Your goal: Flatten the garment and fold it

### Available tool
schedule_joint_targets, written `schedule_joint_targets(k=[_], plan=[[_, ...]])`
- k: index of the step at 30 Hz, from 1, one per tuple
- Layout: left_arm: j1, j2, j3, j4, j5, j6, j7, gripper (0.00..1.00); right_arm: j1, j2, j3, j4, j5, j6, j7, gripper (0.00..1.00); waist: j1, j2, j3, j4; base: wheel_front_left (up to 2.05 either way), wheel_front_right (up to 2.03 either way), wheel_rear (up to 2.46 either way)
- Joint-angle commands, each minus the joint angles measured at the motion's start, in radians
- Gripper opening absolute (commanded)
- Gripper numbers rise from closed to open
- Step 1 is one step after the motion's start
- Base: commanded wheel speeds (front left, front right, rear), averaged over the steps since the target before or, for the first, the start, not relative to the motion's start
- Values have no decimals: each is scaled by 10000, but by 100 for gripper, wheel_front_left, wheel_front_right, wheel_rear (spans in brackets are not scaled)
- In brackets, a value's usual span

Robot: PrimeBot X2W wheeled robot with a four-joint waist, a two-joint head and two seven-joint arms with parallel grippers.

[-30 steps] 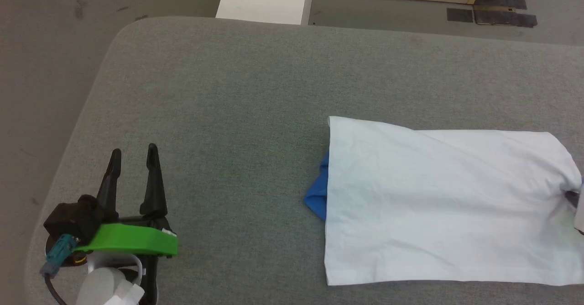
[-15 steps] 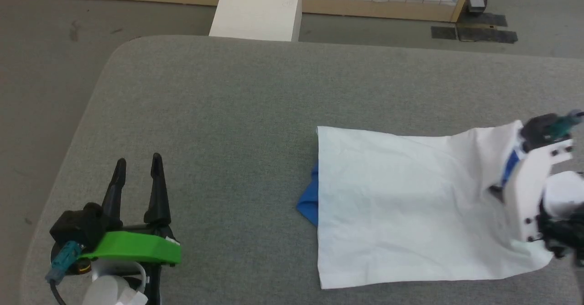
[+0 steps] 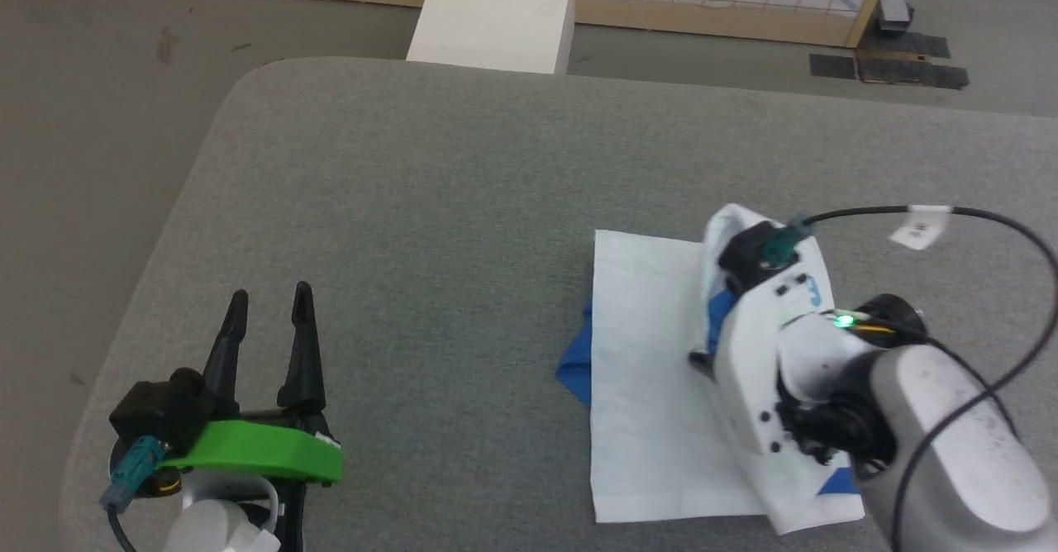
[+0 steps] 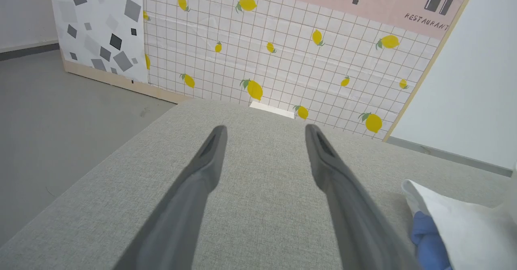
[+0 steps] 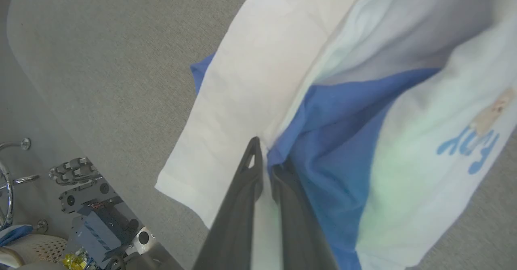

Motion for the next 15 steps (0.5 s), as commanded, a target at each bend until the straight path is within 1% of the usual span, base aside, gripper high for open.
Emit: schedule_joint_targets(k=[1, 6, 15], plan=[[102, 28, -9, 44, -29, -68, -38, 100, -262, 165, 239, 214, 76, -15, -151, 0, 0, -1, 50, 141, 0, 0, 0], [105, 28, -42, 45, -77, -68, -38, 100, -730, 561, 823, 1228, 65, -15, -505, 0, 0, -1, 152, 306, 0, 0, 0], [5, 1, -139, 27, -126, -69, -38, 100, -1476, 1363, 1276, 3511, -58, -15, -1446, 0, 0, -1, 465, 433, 0, 0, 0]])
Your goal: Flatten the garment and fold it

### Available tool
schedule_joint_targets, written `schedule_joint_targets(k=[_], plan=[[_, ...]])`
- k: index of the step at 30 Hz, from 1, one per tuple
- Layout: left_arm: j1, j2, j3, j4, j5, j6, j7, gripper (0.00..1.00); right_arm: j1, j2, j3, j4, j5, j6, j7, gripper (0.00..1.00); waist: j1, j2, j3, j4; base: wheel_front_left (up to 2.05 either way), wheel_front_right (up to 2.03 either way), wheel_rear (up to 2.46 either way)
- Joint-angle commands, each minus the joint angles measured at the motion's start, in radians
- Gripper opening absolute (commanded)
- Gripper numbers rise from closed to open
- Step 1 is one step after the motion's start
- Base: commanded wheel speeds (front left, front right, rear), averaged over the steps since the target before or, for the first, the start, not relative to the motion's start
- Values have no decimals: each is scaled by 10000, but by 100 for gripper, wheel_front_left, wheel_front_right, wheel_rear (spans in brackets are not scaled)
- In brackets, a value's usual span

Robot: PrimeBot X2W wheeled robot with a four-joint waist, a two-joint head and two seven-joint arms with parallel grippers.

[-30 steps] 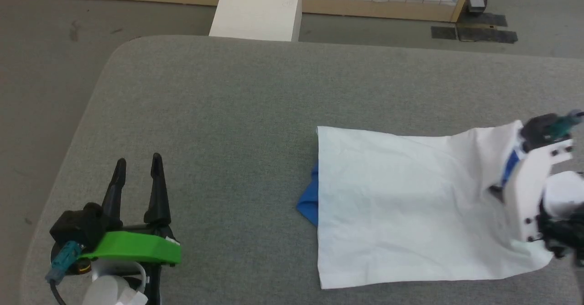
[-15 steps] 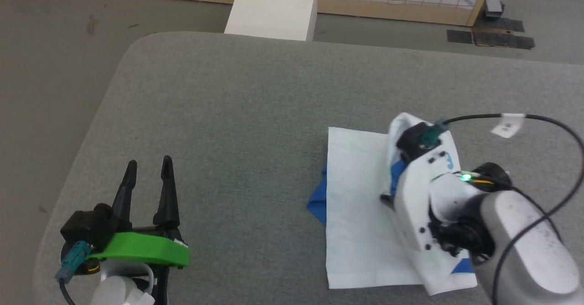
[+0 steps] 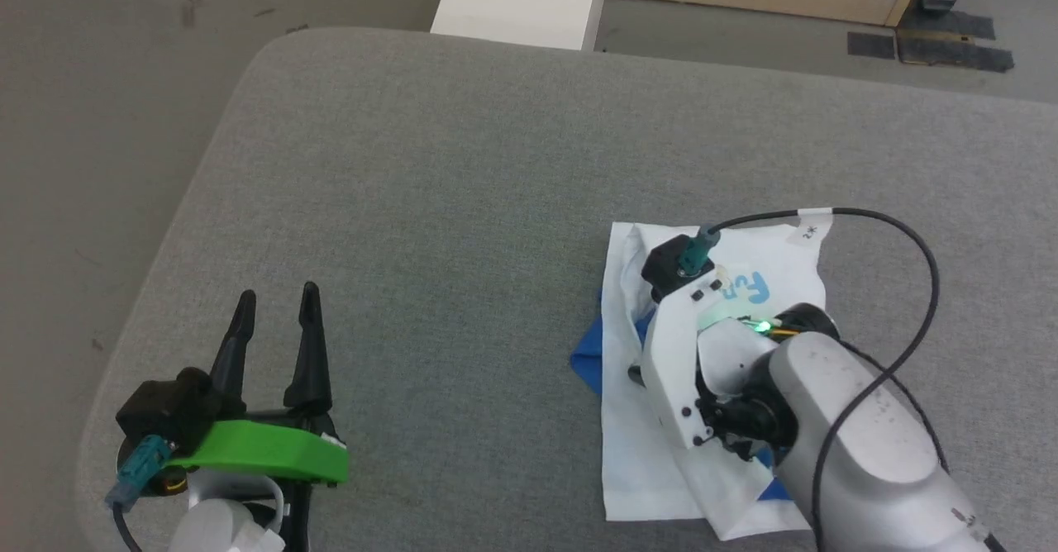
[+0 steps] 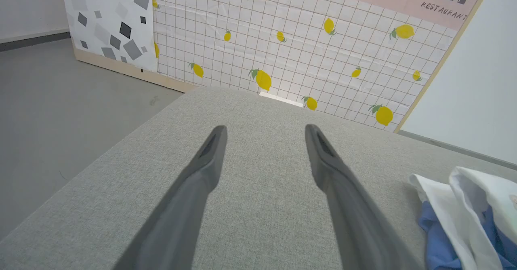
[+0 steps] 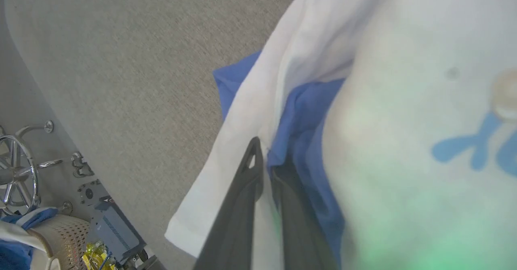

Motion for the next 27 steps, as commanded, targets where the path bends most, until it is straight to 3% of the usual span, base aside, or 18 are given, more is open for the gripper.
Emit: schedule_joint_targets(k=[1, 6, 7, 8, 9, 19, 23, 27], plan=[[4, -4, -26, 1, -29, -69, -38, 100, -155, 113, 52, 280, -61, -15, -154, 0, 0, 0, 44, 21, 0, 0, 0], [-22, -35, -89, 24, -67, -69, -38, 100, -317, 409, 208, 1298, -309, -15, -973, 4, 0, 0, 80, 33, 0, 0, 0], [-23, -38, -102, 35, -68, -69, -38, 100, -343, 454, 285, 1443, -308, -15, -1129, 36, 0, 0, 60, 28, 0, 0, 0], [-23, -39, -106, 44, -68, -69, -38, 100, -383, 481, 398, 1508, -309, -15, -1242, 76, 0, 0, 40, 21, 0, 0, 0], [-21, -34, -96, 56, -63, -69, -38, 100, -439, 512, 535, 1539, -263, -15, -1394, 100, 0, 0, -9, -3, 0, 0, 0], [264, -21, 25, 40, 94, -69, -38, 100, -925, 378, 1336, -141, 623, -15, -1780, 100, 0, 0, -679, -421, 0, 0, 0], [381, -18, 62, -28, 137, -69, -38, 100, -639, 39, 409, -1401, 645, -15, -2117, 100, 0, 0, -805, -615, 0, 0, 0], [407, -24, 55, -103, 162, -69, -38, 100, 131, -232, -1359, -2254, -461, -15, -2469, 100, 0, 0, -769, -796, 0, 0, 0]])
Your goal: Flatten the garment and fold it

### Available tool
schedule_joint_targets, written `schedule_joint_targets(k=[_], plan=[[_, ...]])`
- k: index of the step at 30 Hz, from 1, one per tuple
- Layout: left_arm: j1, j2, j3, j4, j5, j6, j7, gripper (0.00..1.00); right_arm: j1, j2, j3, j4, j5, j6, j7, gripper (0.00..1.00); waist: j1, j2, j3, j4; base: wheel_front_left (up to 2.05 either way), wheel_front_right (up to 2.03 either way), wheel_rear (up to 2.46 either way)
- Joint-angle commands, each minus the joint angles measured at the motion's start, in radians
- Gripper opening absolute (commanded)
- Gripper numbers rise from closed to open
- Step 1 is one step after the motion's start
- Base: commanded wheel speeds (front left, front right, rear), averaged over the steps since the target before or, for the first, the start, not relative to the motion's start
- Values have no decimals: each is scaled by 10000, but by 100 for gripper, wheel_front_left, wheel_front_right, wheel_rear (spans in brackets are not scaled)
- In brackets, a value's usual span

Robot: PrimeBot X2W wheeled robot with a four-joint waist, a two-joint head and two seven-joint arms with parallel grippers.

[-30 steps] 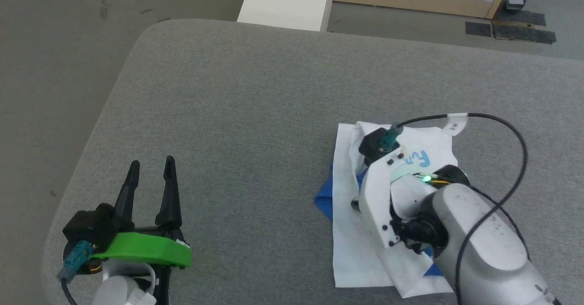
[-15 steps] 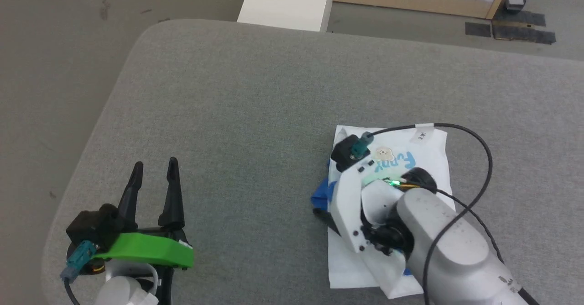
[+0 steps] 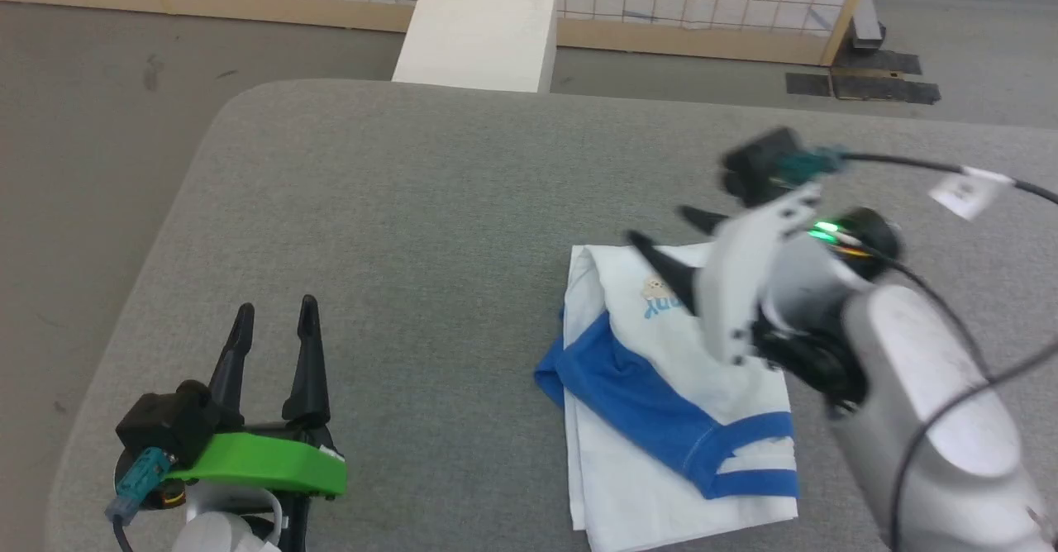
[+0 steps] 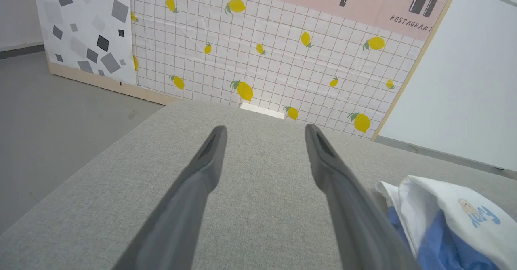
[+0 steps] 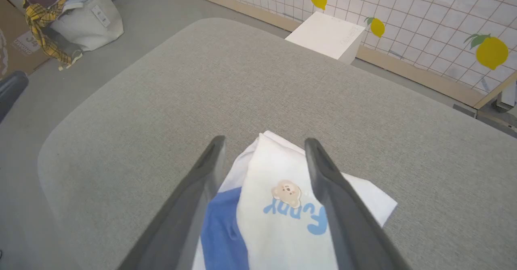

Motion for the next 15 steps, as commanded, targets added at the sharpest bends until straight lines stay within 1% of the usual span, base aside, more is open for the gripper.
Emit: schedule_joint_targets(k=[1, 5, 7, 9, 11, 15], plan=[[130, -11, -15, -26, 84, -69, -38, 100, 559, -53, -489, -168, -499, -15, 14, 100, 0, 0, 15, -130, 0, 0, 0], [59, 11, -77, -61, 65, -69, -38, 100, 1667, 139, -1941, -620, -1861, -15, 436, 100, 0, 0, 154, -233, 0, 0, 0], [27, 24, -103, -80, 53, -69, -38, 100, 2143, 313, -2492, -770, -2522, -15, 685, 100, 0, 0, 250, -254, 0, 0, 0], [-30, 53, -170, -76, 25, -69, -38, 100, 2495, 475, -2901, -873, -3140, -15, 857, 100, 0, 0, 377, -235, 0, 0, 0], [-86, 67, -219, -62, -7, -69, -38, 100, 2757, 666, -3204, -868, -3481, -15, 1009, 100, 0, 0, 469, -191, 0, 0, 0], [-224, 101, -337, -43, -82, -69, -38, 100, 2945, 863, -3422, -652, -3763, -15, 1147, 100, 0, 0, 733, -24, 0, 0, 0]])
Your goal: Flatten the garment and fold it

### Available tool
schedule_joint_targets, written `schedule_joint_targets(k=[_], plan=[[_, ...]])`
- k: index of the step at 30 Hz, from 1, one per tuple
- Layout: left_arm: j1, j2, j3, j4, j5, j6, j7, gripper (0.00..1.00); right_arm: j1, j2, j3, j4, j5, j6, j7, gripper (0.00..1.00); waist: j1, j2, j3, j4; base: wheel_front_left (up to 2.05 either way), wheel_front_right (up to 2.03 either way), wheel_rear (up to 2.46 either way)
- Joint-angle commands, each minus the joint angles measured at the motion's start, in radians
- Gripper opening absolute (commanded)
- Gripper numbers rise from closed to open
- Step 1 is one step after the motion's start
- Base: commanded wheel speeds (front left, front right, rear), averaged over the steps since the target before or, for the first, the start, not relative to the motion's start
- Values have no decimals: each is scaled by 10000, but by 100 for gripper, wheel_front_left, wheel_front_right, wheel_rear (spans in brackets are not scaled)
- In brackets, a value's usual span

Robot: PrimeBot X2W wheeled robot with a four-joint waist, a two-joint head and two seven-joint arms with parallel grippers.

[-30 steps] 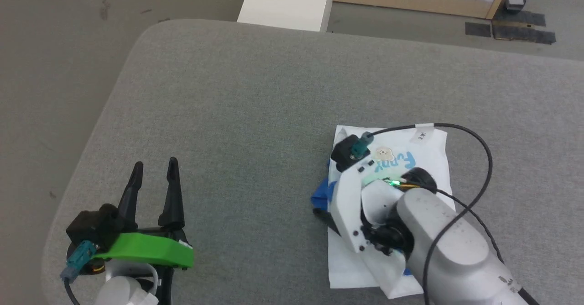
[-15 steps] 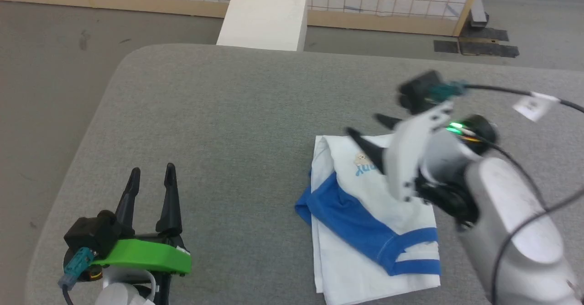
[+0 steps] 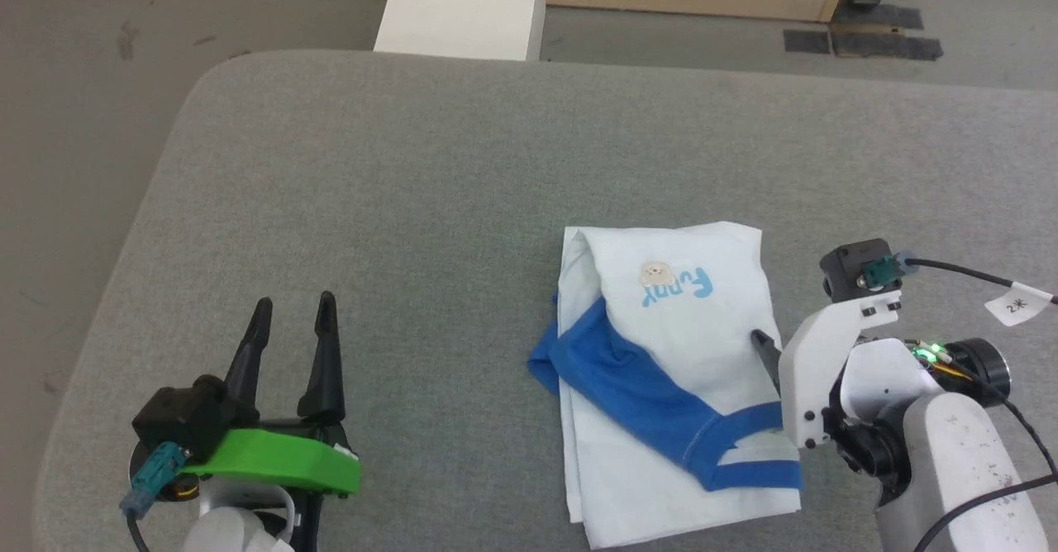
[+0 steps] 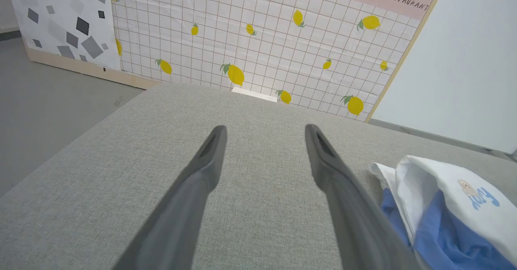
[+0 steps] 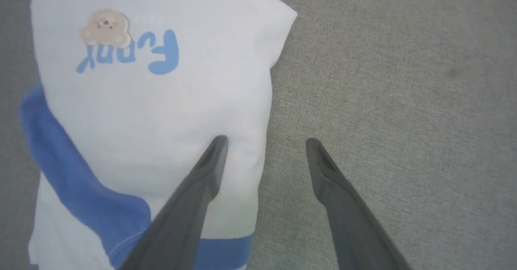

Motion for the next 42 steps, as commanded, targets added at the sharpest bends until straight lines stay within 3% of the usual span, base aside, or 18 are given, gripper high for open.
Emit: schedule_joint_targets(k=[1, 15, 17, 18, 26, 30, 34, 37, 42], plan=[[-186, 78, 2, -12, -62, -69, -38, 100, 96, 43, -27, 94, -74, -13, 38, 100, 0, 0, 176, 158, 0, 0, 0], [-418, 110, -167, 122, -187, -69, -38, 100, -87, 82, 444, 2094, 483, -13, -165, 100, 0, 0, 474, 758, 0, 0, 0], [-429, 103, -175, 137, -192, -69, -38, 100, -133, 82, 455, 2289, 519, -13, -236, 7, 0, 0, 464, 781, 0, 0, 0], [-432, 100, -168, 147, -196, -69, -38, 100, -169, 82, 458, 2356, 512, -13, -281, 0, 0, 0, 454, 781, 0, 0, 0], [-181, 134, 50, 153, -169, -69, -38, 100, -706, -96, 1467, 2169, 509, -13, -804, 0, 0, 0, -18, 238, 0, 0, 0], [54, 111, 223, -11, -128, -69, -38, 100, -879, -1027, 2527, 1539, 888, -13, -281, 0, 0, 0, -194, -640, 0, 0, 0], [178, 36, 382, -201, -147, -67, -38, 100, -1126, -2349, 3005, 873, 1312, -13, 444, 0, 0, 0, -65, -1763, 0, 0, 0], [24, 57, 380, -349, -113, -68, -38, 100, -1422, -3256, 2999, 536, 1564, -13, 889, 0, 0, 0, 266, -2515, 0, 0, 0], [-325, 332, 253, -557, 37, -68, -38, 100, -1951, -4207, 2477, 500, 1608, -13, 1103, 0, 0, 0, 942, -3326, 0, 0, 0]])
